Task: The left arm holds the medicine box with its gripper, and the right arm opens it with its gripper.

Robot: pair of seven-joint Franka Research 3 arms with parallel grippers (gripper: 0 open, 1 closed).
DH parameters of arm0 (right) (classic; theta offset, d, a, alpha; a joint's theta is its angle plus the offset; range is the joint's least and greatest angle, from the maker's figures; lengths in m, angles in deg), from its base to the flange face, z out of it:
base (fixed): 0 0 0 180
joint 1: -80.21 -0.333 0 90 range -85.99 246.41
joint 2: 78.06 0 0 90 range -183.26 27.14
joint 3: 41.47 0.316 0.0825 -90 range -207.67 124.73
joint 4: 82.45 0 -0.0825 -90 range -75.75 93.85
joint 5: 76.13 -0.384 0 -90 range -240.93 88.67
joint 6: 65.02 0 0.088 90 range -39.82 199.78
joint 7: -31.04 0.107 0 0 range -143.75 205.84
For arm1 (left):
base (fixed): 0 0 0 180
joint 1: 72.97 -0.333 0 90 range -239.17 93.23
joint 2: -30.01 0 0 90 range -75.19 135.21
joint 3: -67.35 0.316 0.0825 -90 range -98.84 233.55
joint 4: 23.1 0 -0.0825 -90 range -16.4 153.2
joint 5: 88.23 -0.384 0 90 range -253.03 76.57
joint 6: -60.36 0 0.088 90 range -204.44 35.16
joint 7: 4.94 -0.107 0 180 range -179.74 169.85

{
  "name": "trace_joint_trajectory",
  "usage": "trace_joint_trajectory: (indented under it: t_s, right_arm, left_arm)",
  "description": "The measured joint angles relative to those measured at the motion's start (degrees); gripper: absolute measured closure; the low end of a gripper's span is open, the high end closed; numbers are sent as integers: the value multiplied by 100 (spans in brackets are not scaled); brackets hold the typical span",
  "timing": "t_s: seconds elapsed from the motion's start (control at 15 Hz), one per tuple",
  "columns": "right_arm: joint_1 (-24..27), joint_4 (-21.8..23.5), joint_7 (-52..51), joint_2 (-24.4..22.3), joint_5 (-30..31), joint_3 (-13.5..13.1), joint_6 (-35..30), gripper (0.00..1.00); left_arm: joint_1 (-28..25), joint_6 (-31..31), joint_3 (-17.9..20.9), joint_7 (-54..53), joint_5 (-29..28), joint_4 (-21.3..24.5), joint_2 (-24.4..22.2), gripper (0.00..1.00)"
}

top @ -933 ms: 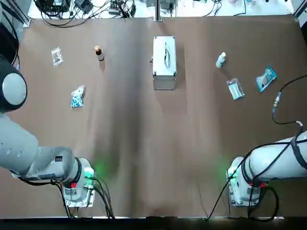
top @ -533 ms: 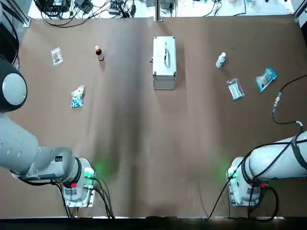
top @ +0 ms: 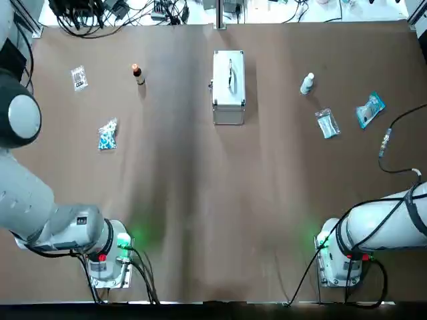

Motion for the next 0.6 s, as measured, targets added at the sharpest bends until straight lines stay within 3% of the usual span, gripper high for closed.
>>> trace_joint_trajectory:
  t_s: [0.33,0.6]
  right_arm:
    - [-100,2,0,1,-5,47,11,1]
    - [-657,51,37,107,-19,82,46,1]
  left_arm:
    - [-90,119,7,45,296,262,630,0]
    - [-81,-352,-1,713,961,792,817,0]
